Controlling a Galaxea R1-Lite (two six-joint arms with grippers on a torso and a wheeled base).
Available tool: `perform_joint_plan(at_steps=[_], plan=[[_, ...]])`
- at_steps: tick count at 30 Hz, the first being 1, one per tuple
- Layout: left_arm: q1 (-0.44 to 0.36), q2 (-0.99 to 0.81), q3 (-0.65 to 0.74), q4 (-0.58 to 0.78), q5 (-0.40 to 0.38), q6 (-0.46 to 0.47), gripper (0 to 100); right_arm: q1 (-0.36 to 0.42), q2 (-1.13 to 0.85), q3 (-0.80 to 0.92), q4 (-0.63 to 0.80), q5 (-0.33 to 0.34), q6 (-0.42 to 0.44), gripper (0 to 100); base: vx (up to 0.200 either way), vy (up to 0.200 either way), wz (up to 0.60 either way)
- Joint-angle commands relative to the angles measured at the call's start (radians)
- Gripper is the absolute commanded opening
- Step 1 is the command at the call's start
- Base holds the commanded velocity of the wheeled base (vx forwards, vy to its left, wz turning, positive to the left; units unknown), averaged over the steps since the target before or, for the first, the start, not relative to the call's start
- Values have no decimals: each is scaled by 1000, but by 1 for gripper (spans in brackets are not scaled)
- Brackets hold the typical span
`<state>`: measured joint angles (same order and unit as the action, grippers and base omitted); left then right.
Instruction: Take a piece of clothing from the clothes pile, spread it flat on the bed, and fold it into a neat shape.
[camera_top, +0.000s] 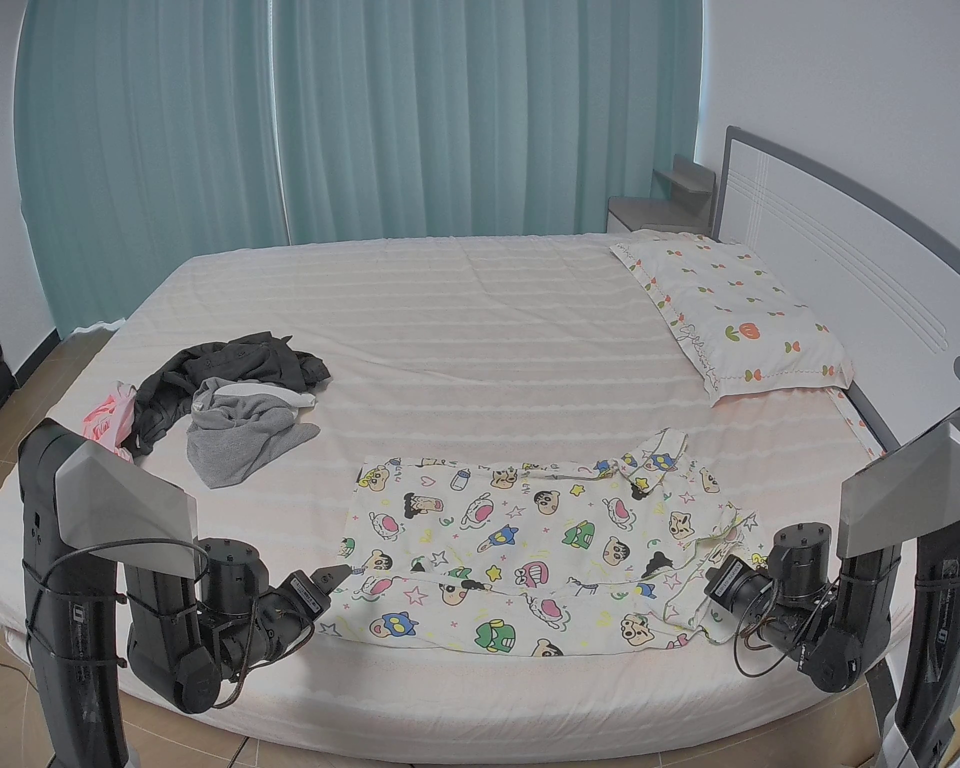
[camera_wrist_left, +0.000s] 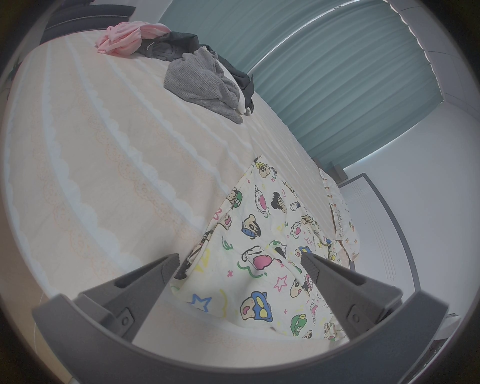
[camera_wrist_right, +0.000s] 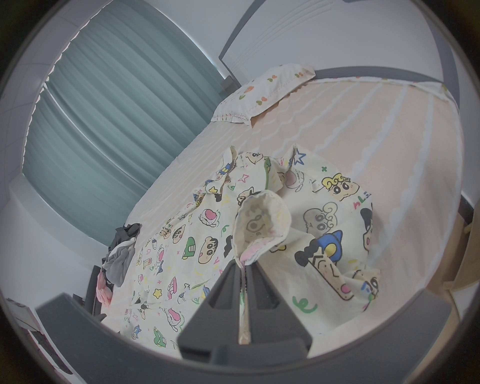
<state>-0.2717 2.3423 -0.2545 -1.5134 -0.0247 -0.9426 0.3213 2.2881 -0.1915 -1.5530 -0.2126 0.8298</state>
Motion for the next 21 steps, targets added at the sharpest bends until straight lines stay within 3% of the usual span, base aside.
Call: perform_joint_plan(at_steps=[1, 10, 15, 21], plan=[[-1, 2, 0, -1, 0, -1, 100, 39, -29, 33, -18, -68, -29, 0, 0, 0, 0], [0, 3, 0, -1, 2, -1, 100, 110, -50, 98, -18, -84, -63, 0, 0, 0, 0], [0, 3, 0, -1, 2, -1, 100, 136, -39, 98, -18, -162, -63, 0, 0, 0, 0], [-1, 3, 0, -1, 2, -1, 100, 199, -38, 129, -18, -195, -58, 0, 0, 0, 0]])
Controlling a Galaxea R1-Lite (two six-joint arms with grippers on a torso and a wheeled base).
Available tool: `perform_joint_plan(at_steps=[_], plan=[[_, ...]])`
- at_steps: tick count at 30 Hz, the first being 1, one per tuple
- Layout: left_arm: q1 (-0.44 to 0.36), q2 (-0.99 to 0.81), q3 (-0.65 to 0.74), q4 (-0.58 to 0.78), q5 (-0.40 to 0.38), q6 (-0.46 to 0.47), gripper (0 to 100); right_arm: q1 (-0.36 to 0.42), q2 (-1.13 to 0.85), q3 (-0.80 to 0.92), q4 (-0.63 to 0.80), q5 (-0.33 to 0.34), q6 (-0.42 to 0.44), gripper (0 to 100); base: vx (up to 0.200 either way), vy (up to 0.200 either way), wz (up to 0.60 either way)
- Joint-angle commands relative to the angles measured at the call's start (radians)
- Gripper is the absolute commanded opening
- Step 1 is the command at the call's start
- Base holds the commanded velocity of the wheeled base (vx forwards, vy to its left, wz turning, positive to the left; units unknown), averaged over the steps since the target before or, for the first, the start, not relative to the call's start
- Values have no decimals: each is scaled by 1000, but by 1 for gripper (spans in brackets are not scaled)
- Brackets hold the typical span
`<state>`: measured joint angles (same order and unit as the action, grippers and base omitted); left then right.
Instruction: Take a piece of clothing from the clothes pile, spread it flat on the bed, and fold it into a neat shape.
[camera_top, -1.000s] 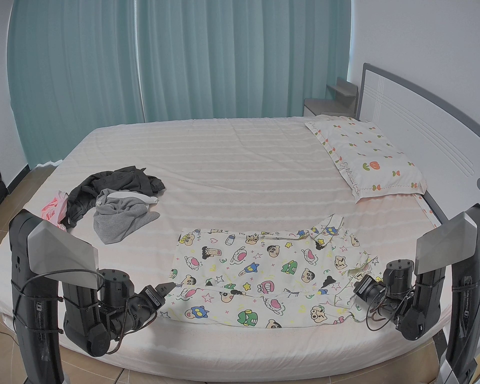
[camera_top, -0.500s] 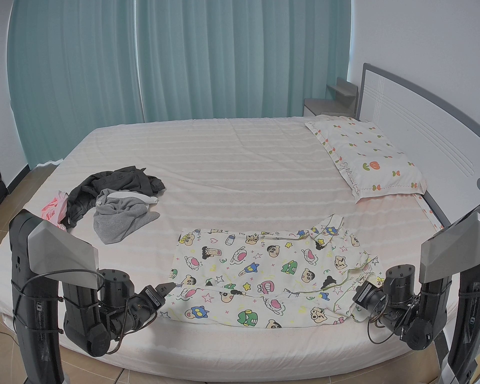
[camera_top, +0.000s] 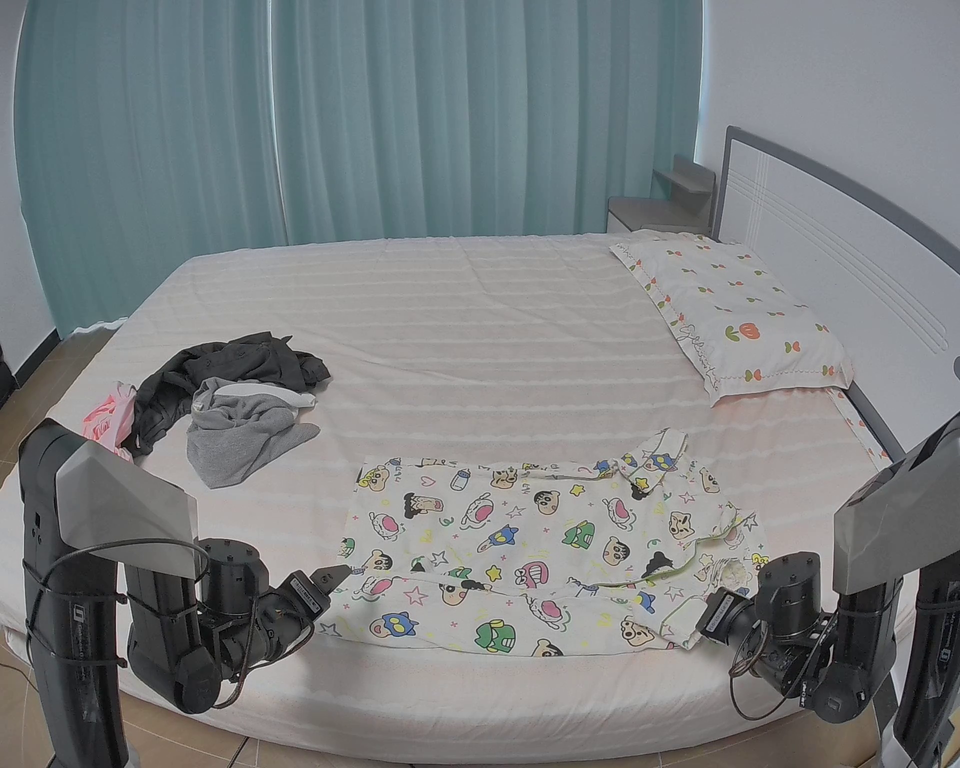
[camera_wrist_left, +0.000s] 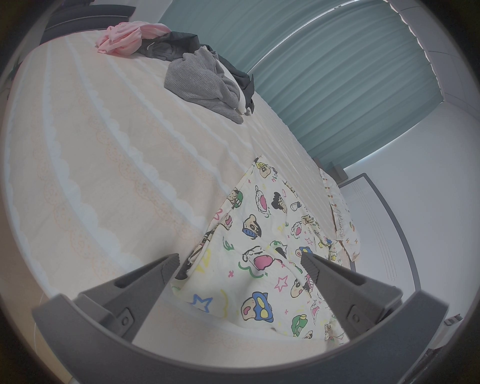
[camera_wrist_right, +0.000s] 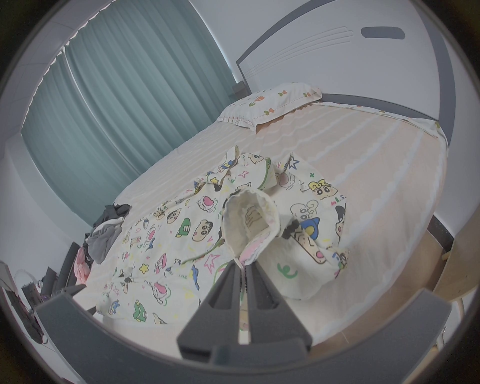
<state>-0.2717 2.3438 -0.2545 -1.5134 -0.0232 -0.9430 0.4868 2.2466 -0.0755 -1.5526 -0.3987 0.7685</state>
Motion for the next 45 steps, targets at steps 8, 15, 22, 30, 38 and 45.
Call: perform_joint_plan(at_steps=[8, 15, 22, 30, 38, 45], plan=[[-1, 2, 0, -1, 0, 0, 100, 55, 41, 39, -18, -22, 0, 100, 0, 0, 0], [-1, 5, 0, -1, 2, 0, 100, 127, -33, 76, -18, -57, -26, 100, 0, 0, 0], [0, 11, 1, -22, 0, 1, 100, 88, -120, 76, -9, -84, -83, 100, 0, 0, 0], [-1, 14, 1, -22, 0, 1, 100, -100, -205, 76, 88, 47, -176, 100, 0, 0, 0], [-1, 14, 31, -54, -9, 0, 100, -356, -163, 76, 85, 494, -176, 100, 0, 0, 0], [-1, 15, 37, -57, -4, 0, 100, -456, -104, 76, 74, 601, -222, 100, 0, 0, 0]])
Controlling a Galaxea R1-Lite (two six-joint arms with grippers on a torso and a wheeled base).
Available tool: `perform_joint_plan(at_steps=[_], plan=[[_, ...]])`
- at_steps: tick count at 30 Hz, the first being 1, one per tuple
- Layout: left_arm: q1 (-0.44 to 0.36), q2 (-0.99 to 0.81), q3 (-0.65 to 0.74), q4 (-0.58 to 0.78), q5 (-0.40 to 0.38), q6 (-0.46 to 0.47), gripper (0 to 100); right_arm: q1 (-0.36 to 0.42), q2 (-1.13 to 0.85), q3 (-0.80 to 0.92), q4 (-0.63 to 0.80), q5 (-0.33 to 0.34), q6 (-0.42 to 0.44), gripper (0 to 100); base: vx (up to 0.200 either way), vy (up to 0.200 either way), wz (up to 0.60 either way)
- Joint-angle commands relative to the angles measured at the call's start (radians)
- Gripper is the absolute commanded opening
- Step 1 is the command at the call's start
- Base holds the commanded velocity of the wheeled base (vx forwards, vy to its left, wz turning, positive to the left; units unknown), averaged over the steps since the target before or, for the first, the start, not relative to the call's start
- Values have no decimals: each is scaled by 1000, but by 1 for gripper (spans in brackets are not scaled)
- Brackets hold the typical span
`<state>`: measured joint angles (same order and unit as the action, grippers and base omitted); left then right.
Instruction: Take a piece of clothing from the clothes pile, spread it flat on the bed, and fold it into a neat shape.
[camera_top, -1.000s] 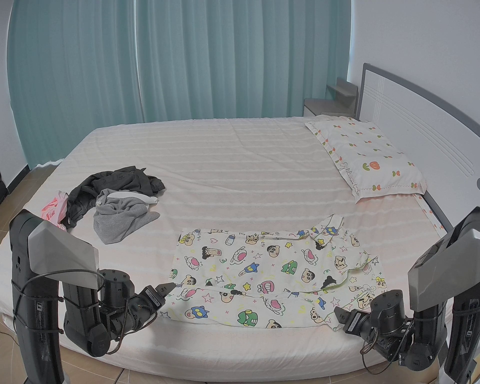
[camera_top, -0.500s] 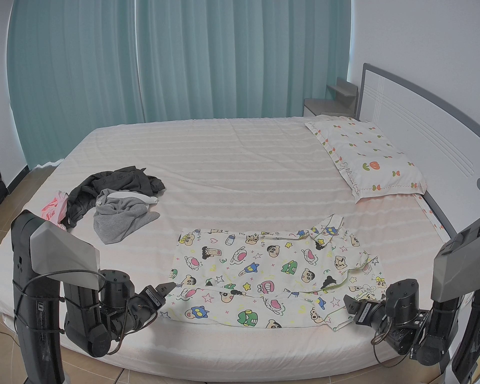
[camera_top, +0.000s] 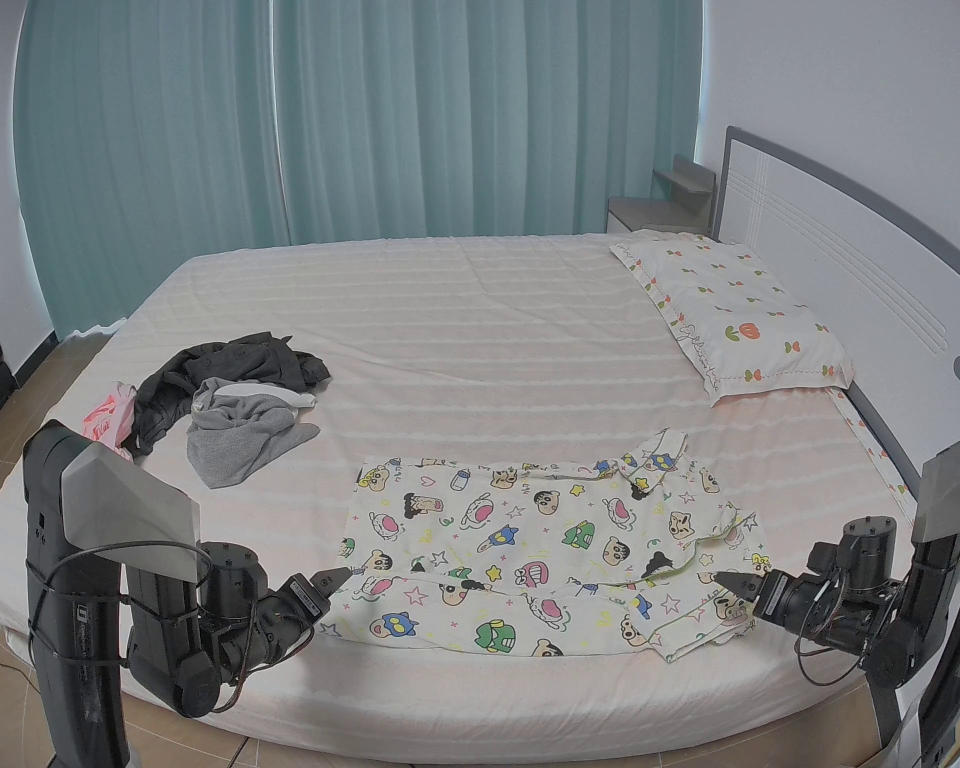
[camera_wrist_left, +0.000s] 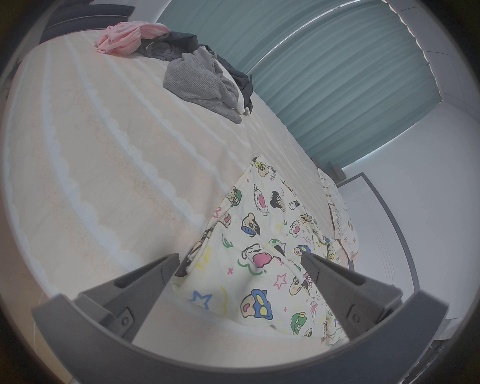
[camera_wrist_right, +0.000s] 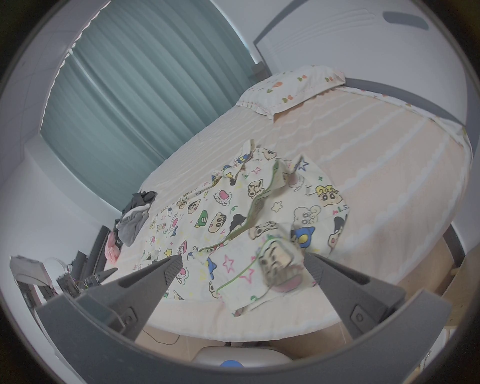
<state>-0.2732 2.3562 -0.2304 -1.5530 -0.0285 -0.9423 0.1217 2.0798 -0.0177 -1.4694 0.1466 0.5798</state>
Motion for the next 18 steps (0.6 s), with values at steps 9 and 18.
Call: perform_joint_plan(at_steps=[9, 18], plan=[[0, 3, 11, -18, 2, -1, 100, -131, 171, 18, -101, 165, -67, 100, 0, 0, 0], [0, 3, 11, -18, 1, -1, 100, -131, 197, 18, -101, 180, -75, 0, 0, 0, 0]])
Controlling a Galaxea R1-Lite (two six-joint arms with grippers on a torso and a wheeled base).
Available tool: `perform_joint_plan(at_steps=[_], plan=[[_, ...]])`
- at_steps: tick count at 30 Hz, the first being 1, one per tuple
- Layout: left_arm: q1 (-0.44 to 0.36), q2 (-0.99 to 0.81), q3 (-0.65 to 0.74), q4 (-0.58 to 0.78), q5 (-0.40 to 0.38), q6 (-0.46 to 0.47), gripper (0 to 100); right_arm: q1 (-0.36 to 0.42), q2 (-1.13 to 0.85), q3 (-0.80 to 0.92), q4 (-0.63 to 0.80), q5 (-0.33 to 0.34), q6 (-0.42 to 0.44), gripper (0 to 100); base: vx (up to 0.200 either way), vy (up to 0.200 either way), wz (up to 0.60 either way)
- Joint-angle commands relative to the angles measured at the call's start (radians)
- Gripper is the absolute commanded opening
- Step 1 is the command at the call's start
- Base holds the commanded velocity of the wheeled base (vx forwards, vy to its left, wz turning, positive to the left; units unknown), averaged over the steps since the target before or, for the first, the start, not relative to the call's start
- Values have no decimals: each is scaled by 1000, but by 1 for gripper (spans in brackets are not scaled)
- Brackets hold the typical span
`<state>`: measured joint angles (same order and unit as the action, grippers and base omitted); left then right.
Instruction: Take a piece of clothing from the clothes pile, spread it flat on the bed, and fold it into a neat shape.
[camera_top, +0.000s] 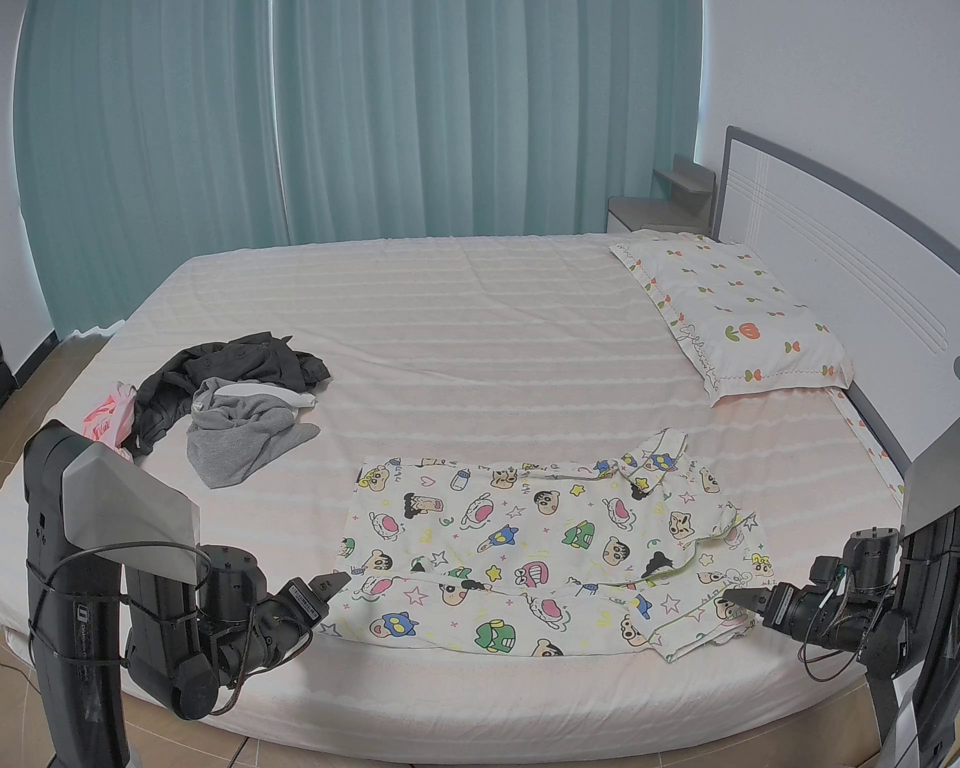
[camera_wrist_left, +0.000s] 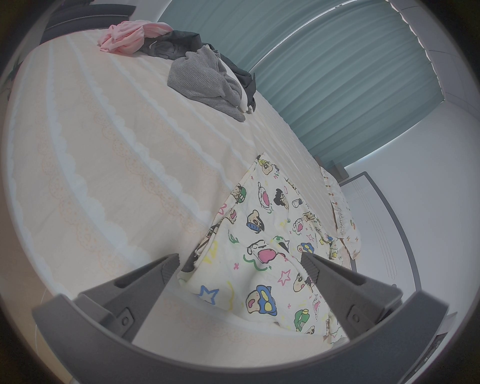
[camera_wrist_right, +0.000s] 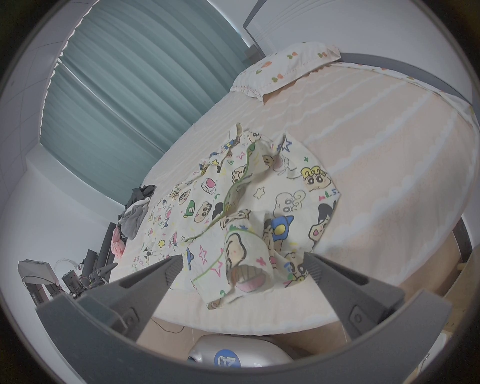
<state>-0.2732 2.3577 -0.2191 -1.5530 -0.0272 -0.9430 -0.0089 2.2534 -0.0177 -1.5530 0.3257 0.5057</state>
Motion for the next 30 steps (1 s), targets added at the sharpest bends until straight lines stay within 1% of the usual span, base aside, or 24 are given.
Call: perform_joint_plan(at_steps=[1, 10, 13, 14, 15, 17, 18, 20, 22, 25, 30], plan=[[0, 2, 0, -18, 0, 0, 100, 0, 23, 18, -18, 1, -1, 0, 0, 0, 0], [0, 3, 0, -18, 1, 0, 100, 3, -15, 18, -18, -10, -7, 0, 0, 0, 0], [0, 3, 0, -18, 1, 0, 100, 7, -44, 18, -12, -54, -1, 0, 0, 0, 0], [0, 3, 0, -18, 1, 0, 100, 7, -44, 18, -12, -54, -1, 0, 0, 0, 0], [0, 3, 0, -18, 1, 0, 100, 9, -80, 18, 33, -76, 0, 0, 0, 0, 0], [0, 3, 0, -18, 1, 0, 100, 15, -124, 18, 86, -74, -4, 0, 0, 0, 0], [0, 5, 0, -18, 1, 0, 100, 15, -129, 18, 91, -74, -6, 0, 0, 0, 0], [0, 5, 0, -18, 1, 0, 100, 47, -198, 18, 192, -73, -16, 0, 0, 0, 0], [0, 8, 0, -18, 3, 1, 100, 78, -212, 18, 228, -73, -18, 0, 0, 0, 0], [-1, 8, 0, -18, 3, 1, 100, 113, -195, 18, 243, -79, -19, 0, 0, 0, 0], [-1, 8, 0, -18, 3, 1, 100, 109, -164, 18, 248, -83, -21, 0, 0, 0, 0]])
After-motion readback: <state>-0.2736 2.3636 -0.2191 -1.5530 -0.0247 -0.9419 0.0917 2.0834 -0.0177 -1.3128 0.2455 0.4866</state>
